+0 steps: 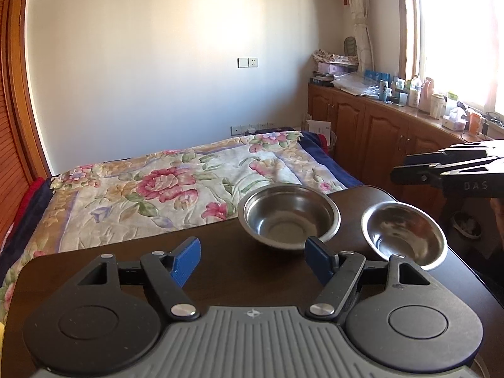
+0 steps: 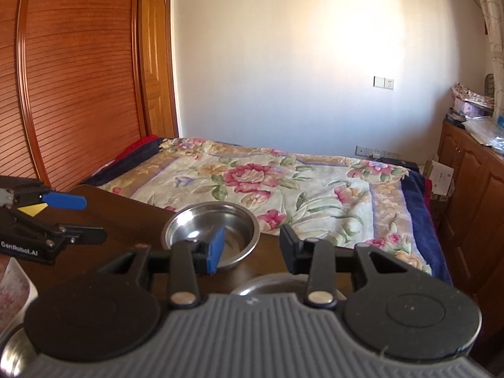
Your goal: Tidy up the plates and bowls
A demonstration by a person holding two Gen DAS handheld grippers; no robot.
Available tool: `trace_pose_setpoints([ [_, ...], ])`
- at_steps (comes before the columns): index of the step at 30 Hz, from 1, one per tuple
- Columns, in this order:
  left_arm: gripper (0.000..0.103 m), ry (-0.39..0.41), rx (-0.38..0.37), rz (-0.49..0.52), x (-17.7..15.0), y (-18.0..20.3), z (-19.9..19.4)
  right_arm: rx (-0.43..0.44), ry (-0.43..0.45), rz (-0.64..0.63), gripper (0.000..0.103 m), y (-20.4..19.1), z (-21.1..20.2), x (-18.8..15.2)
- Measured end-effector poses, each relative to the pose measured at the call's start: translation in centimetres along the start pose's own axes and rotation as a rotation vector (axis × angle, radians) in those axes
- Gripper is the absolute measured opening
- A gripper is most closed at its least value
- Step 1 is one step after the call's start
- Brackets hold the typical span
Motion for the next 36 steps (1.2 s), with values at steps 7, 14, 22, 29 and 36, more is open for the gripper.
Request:
trace_pose_setpoints([
  [7, 0.071, -0.026, -0.002, 0.007, 0.8, -0.6, 3.6, -0.003, -0.080, -0.001, 0.041, 0.3, 4.3, -0.4],
  [14, 0.060, -0.071, -0.032, -0.027, 1.2, -0.9, 7.0, 0.015, -0.162, 0.045, 0.040, 0.7, 7.2, -1.1],
  [22, 0.056, -0.101, -0.030, -0.035, 1.1, -1.0, 9.6, 0.025, -0.222, 0.070, 0.040, 0.3, 8.7, -1.4],
  [29, 0.044, -0.136, -0.059, -0.076, 0.7, -1.1, 10.7, 0.038, -0.266, 0.114, 0.040, 0.5, 9.5, -1.7],
  [36, 0.033, -0.161, -0.069, -0.091, 0.3, -0.9, 11.3, 0.071, -0.296, 0.157, 0.033, 0.5, 9.9, -1.8],
])
Point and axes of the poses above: each gripper's, at about its wrist camera, not at the fingertips, and z roughly the way its jaws point, y to its right, x to its top, the point moved 7 cm from there along z, roughly the way its jaws point, and after that the axes turned 1 degree about z, right-handed, at the moved point
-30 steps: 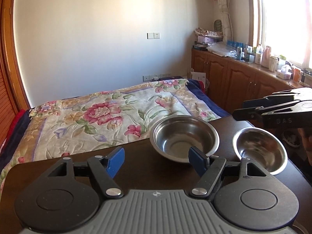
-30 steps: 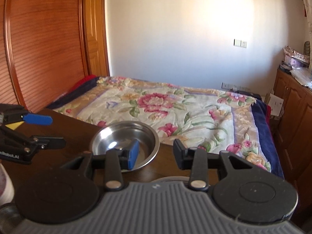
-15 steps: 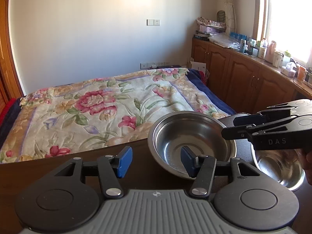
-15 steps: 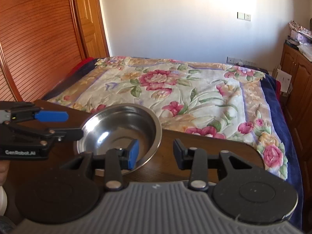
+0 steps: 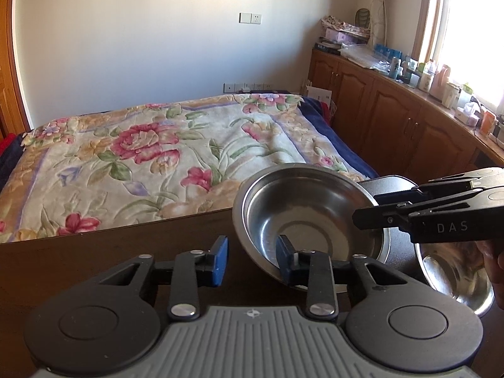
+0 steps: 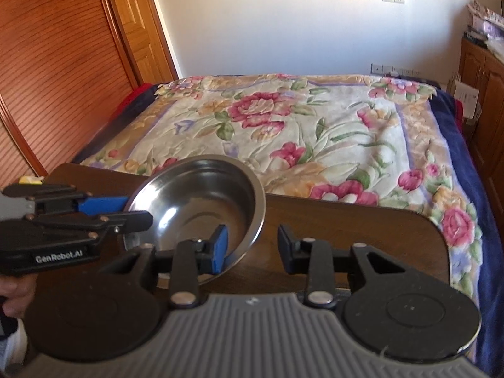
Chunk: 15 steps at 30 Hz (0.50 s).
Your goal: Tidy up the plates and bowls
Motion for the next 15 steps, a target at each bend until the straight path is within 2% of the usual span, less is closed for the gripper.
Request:
trace_pose_setpoints([
  [6, 0.024, -0.011, -0.019, -0.025, 0.0, -0.3, 0.0, 0.032, -0.015, 0.018, 0.021, -0.3, 0.2, -0.1],
  [15, 0.016, -0.005, 0.001, -0.046, -0.2, -0.7, -1.2, 0.040, 0.004, 0.036, 0.015, -0.9, -0.6, -0.3],
])
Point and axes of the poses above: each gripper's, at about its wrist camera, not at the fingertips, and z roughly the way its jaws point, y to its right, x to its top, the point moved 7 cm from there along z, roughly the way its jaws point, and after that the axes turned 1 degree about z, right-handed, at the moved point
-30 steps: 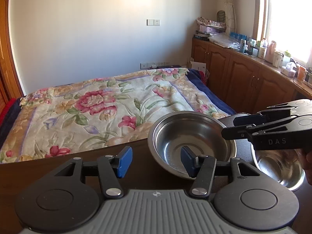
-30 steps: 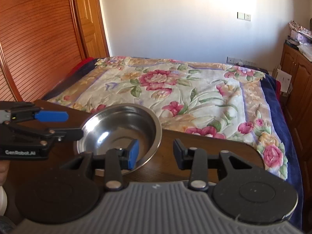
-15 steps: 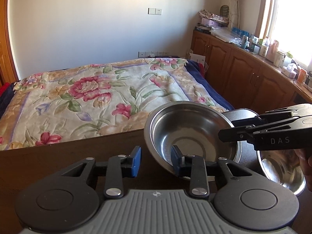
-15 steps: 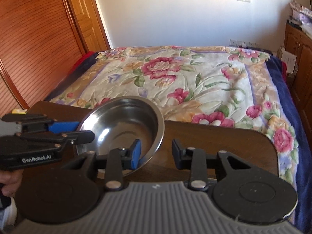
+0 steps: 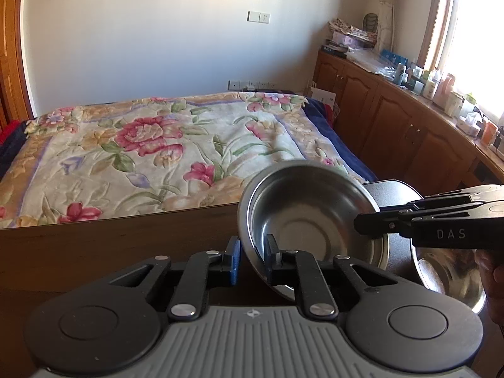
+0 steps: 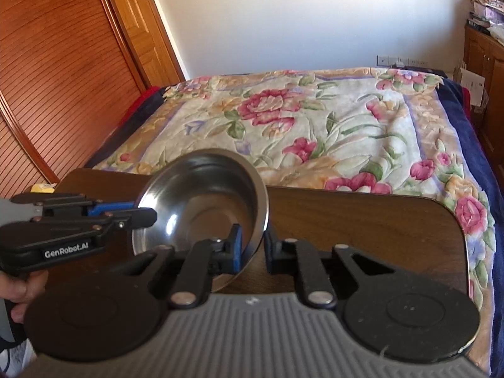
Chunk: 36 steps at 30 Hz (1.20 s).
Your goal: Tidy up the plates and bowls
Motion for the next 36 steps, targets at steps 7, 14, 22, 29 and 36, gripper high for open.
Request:
trace_pose_setpoints([
  [7, 0.015, 0.050, -0.003, 0.002, 0.6, 0.2, -2.6, 0.008, 0.055, 0.001, 0.013, -0.8, -1.9, 0.6],
  [14, 0.015, 0.101, -0.009, 0.022, 1.2, 1.0, -5.7, -0.002, 0.109, -0.010, 0.013, -1.8, -4.3, 1.0],
  [22, 0.015, 0.151, -0.028, 0.040, 1.0, 2.1, -9.6, -0.005, 0.151, -0.015, 0.013, -2.7, -7.2, 0.7],
  [29, 0.016, 0.193, -0.038, 0.060, 0.5, 3.0, -13.1, -0.006, 0.184, -0.022, 0.013, -4.0, -9.6, 0.1],
  [36, 0.016, 0.223, -0.037, 0.077, -1.0, 3.4, -16.2, 0.002, 0.219, -0.037, 0.013, -5.3, -12.0, -0.9],
])
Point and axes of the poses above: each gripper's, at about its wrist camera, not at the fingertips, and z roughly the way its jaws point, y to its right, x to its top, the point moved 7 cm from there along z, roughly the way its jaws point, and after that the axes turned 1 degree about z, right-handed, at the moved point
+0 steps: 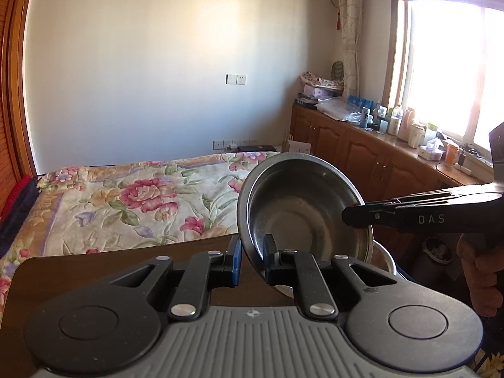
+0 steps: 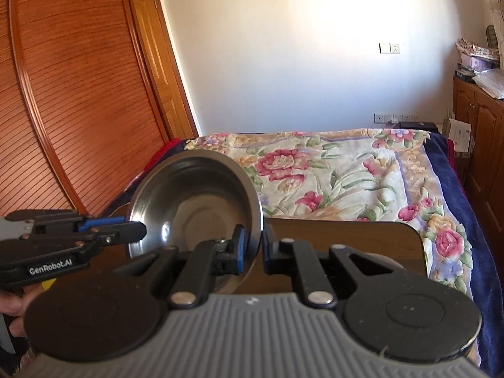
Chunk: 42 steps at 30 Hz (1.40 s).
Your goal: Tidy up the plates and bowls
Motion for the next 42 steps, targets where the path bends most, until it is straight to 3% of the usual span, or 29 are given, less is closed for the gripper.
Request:
trace_pose_setpoints([
  [27, 0.016, 0.006, -0.054, -0.015, -6.4, 3.2, -6.9, -0.025, -0.003, -0.055, 0.013, -2.8, -6.3, -5.5],
  [42, 0.016, -0.019, -0.051, -0.045, -11.7, 3.2, -7.3, 0.014, 0.021, 0.000, 0.013, -2.9, -6.0, -11.0],
])
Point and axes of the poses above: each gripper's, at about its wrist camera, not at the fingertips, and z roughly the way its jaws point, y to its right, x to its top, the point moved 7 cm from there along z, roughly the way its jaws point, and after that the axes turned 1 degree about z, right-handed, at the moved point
